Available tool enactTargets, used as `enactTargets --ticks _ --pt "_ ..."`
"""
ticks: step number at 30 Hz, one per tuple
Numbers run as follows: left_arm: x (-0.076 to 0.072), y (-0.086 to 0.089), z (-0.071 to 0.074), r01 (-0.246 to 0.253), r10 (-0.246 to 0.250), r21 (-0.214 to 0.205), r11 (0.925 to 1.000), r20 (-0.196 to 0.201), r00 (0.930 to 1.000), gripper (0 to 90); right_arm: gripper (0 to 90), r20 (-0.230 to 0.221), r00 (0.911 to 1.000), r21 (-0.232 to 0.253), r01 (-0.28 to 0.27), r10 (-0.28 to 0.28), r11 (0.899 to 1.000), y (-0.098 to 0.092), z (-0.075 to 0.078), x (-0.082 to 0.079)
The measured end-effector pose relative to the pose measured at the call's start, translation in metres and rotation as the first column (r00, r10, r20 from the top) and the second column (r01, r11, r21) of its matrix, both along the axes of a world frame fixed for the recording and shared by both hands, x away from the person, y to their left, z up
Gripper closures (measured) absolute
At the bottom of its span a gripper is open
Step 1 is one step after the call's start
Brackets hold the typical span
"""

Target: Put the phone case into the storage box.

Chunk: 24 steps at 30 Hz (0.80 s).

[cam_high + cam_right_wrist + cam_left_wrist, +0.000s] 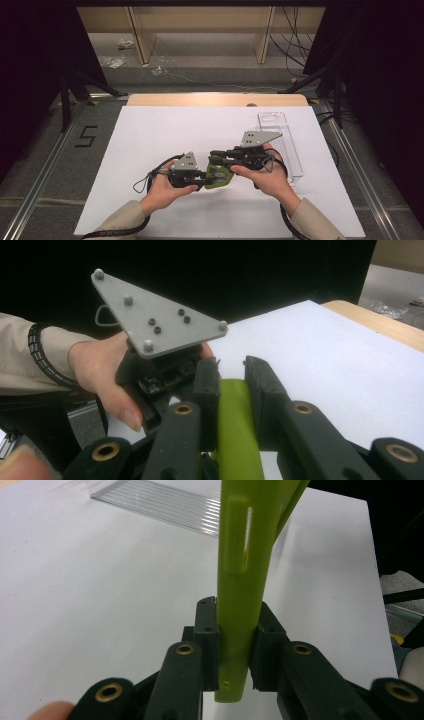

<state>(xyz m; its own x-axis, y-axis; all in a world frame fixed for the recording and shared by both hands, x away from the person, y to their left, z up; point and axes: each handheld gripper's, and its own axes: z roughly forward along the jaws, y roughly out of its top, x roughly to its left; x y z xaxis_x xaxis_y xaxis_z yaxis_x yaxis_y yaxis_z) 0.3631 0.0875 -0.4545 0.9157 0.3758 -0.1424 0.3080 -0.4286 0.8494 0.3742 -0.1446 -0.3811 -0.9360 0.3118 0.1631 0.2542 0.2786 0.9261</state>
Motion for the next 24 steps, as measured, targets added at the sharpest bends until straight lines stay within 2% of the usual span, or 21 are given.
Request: enactTargets --ticks 6,10,13,17,21,24 --pt "0.0 0.0 0.0 0.002 -0.002 0.006 1.0 0.005 1.0 77.1 76.2 0.01 0.9999 -0.005 -0.006 0.006 1.0 -0.001 0.0 0.001" --pt "-0.001 0.001 0.002 0.005 -0.005 0.002 1.0 0.015 0.9999 77.2 70.9 0.018 0.9998 -0.002 -0.007 0.007 1.0 -0.003 0.0 0.002" --pt "-0.001 0.001 0.002 -0.002 0.002 0.001 1.0 0.019 0.9998 77.3 59.9 0.052 0.9986 -0.011 0.009 -0.008 1.0 -0.004 0.002 0.003" --pt "0.002 0.006 0.002 -0.036 0.036 -0.013 0.9993 0.015 0.9992 77.3 37.8 0.088 0.9934 -0.014 0.075 -0.074 0.997 -0.007 0.002 0.006" --pt "0.004 0.009 0.002 -0.082 0.082 -0.019 0.9965 0.014 0.9965 77.3 28.7 0.085 0.9907 0.021 0.105 -0.107 0.994 -0.008 0.0 0.008" --pt "0.006 0.012 0.002 -0.125 0.125 -0.022 0.992 0.015 0.992 77.2 25.5 0.075 0.9873 0.044 0.137 -0.14 0.99 -0.007 -0.003 0.009"
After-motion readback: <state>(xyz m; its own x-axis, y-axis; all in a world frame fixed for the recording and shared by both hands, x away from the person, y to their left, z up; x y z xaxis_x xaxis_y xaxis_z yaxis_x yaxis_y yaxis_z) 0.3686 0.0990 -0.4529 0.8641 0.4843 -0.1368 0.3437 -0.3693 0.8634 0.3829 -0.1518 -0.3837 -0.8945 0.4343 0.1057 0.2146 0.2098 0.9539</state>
